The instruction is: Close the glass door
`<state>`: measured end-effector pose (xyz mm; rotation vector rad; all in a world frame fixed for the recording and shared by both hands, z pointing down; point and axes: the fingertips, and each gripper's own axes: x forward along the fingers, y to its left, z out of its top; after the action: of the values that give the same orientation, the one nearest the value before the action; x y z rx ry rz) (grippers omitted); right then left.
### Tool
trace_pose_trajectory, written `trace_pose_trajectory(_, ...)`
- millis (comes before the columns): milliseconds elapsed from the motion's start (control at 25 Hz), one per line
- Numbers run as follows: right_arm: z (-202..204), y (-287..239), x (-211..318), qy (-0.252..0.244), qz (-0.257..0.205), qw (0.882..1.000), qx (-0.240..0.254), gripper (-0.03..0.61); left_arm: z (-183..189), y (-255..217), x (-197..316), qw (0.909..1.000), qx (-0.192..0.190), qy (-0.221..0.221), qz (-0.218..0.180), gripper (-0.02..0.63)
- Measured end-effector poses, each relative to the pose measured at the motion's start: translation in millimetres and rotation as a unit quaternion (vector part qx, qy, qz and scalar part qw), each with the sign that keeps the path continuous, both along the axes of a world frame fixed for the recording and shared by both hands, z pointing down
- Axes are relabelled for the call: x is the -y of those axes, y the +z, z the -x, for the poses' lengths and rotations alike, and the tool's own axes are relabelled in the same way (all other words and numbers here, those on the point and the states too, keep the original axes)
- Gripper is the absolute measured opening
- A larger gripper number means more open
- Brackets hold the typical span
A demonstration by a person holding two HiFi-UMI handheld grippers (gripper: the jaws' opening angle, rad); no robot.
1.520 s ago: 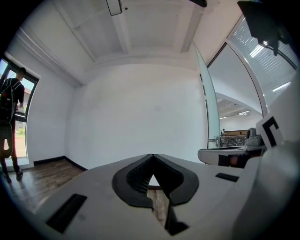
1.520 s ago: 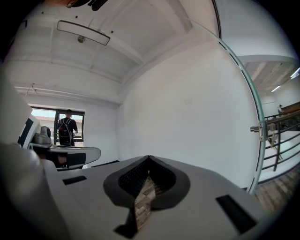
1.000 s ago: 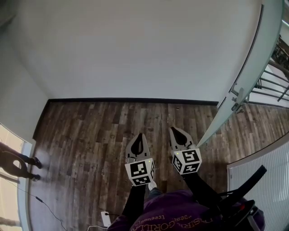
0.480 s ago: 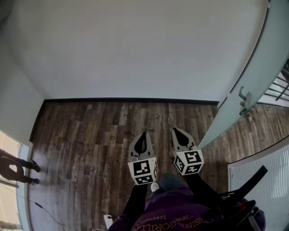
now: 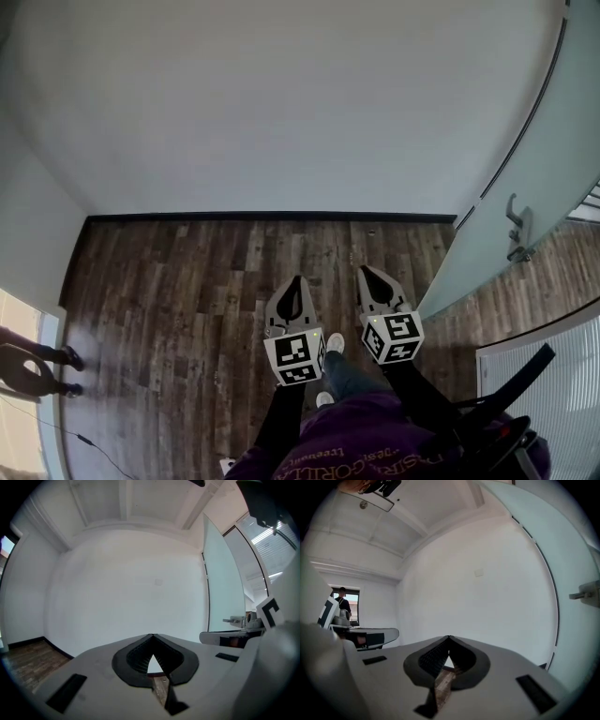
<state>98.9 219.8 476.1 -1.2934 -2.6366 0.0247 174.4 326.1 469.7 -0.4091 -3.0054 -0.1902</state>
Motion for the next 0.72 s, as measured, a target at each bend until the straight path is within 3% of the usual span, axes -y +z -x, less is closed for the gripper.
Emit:
trace_pose_trajectory(320, 81.7, -1.6, -47.6, 0.0, -0.001, 1.0, -0.004, -0.003, 88.3, -4.2, -43.1, 1.0, 0.0, 0.01, 0.002, 0.0)
trace_pose_trajectory(720, 190.9, -6.3, -69.8, 0.016, 0.001, 1.0, -0.011, -0.003, 201.0, -11.6, -65.5, 0.9995, -0.001, 0.031, 0.005, 0.002)
